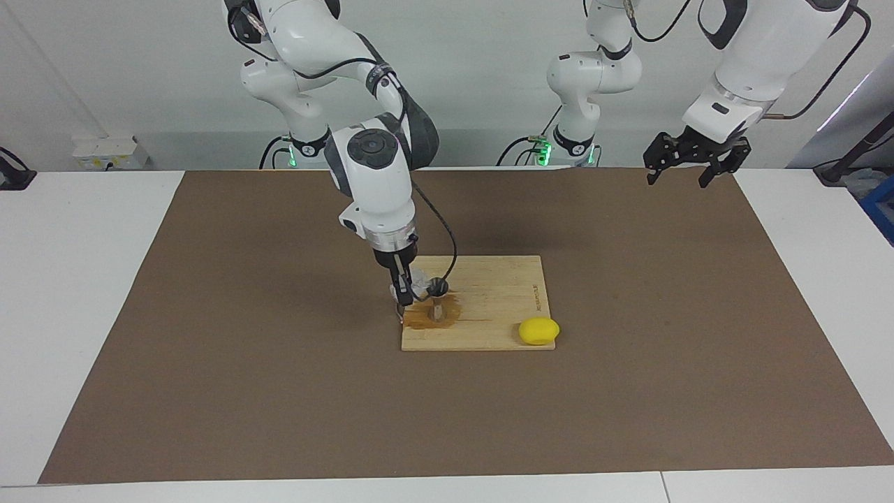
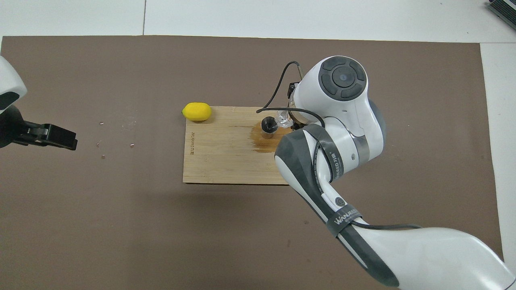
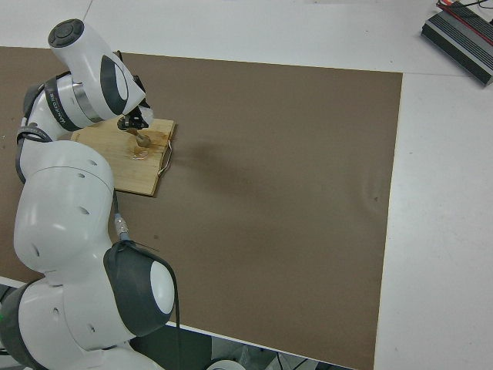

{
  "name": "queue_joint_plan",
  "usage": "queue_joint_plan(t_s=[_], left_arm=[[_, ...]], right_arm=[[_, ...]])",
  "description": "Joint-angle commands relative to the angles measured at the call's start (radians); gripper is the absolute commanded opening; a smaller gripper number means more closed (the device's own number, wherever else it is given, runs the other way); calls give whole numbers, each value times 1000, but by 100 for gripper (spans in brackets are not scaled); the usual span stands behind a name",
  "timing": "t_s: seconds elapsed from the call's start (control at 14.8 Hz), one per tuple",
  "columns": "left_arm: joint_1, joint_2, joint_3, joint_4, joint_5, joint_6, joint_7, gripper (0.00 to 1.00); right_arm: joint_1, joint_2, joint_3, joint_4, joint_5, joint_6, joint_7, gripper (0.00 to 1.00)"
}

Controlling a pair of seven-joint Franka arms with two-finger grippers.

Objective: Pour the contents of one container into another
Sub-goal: 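Tilt the glass cup over the metal cup with the right gripper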

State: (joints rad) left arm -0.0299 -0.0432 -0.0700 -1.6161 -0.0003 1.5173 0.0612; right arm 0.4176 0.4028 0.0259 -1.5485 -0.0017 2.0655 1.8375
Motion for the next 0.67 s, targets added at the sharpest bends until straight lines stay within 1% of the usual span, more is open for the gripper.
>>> queue_joint_plan(t_s=[0.0,0.61], left_arm=[[21,-20,-11,-10,-6,-16,-11,100],[21,-20,-11,-10,-6,-14,-11,100]], right_arm=[[15,24,3,47,-78,-8,19,0],[41,22,3,48,-165,2,9,0]])
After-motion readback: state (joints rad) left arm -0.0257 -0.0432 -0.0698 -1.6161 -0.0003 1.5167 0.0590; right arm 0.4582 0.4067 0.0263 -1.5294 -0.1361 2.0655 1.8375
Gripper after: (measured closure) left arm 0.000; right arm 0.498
